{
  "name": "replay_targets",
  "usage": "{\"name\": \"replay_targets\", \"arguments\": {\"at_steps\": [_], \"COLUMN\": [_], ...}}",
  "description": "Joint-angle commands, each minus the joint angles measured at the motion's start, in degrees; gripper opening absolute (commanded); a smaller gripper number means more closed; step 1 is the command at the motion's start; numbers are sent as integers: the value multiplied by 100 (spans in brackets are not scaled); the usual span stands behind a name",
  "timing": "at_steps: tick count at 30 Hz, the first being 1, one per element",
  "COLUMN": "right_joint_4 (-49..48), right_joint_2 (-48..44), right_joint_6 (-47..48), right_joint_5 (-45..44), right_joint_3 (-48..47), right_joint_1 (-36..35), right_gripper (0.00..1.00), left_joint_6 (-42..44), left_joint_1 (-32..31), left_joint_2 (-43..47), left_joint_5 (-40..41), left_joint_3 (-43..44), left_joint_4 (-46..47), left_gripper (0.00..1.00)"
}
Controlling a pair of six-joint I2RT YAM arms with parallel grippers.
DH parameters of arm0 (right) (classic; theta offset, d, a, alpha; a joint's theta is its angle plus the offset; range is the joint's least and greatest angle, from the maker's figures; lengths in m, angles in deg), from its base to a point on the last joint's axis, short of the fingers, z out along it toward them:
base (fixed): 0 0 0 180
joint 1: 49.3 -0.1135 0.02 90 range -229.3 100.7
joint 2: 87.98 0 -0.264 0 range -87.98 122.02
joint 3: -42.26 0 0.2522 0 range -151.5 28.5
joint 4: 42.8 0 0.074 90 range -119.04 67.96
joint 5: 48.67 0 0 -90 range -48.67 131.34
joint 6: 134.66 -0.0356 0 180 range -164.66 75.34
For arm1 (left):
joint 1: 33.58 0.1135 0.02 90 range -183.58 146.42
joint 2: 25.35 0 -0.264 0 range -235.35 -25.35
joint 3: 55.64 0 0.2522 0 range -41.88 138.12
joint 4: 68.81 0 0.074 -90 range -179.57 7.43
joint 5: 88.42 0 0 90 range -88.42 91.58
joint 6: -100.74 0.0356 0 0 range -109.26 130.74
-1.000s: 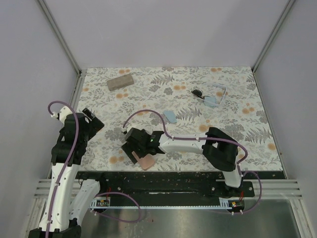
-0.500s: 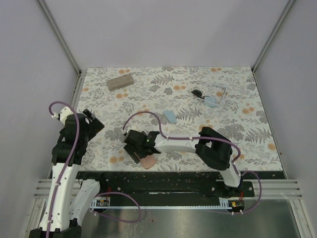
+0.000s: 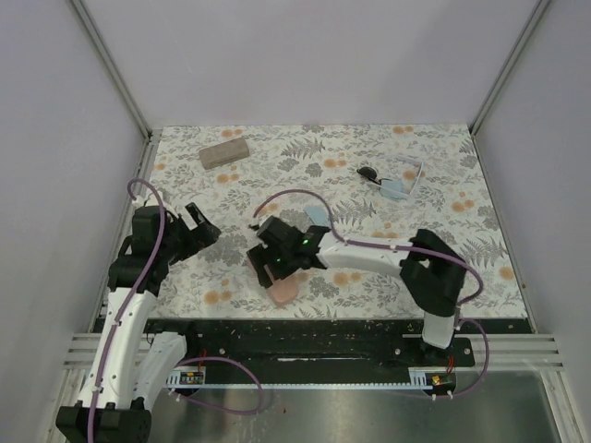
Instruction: Organize the sunglasses
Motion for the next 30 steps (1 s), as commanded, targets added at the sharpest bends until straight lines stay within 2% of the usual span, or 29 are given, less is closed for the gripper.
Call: {"name": "replay_targets", "arguments": {"at_steps": [1,5,7,11,16,18,23,30], "right_joint_4": [-1313,-2387,-2529,-3239,-5531,-6008,-6703,-6924], "right_joint_2": [-1778,-2685,-2836,-2828,-2915,-2994,-3188,-3399], "right_joint_6": [-550,-946,-1060,-1884,-3475,-3688,-4154,-4462], "right_joint_5": [1804,2957,3432,4380,5200,5262,5358,5508], "right_joint_3": [1013,2034,2202,2360,3010,3133,3266,3239], "right_joint_1": [1109,2163,2568,3263,3633,3642,3634,3634], "right_gripper": [75,77,76,73,72,73,73,74], "left_joint_6": [335,-286,-796,-1597,-2484,-2740,-2881,-3364], "left_joint_1": [17,8,-18,-456,-1309,-1581,-1942,-2092], "left_joint_2": [-117,-143,-144,-240,-775,-1082,-1690,-2147], "left_joint_5": [-2107,-4006,-4378,-4283,-3738,-3624,-3430,-3394], "left_joint_3": [-320,-856,-1085,-1227,-1165,-1104,-708,-532], "left_joint_4": [1005,2427,3219,4617,6121,6701,7054,7784], "left_gripper": [99,99,99,99,99,99,99,99]}}
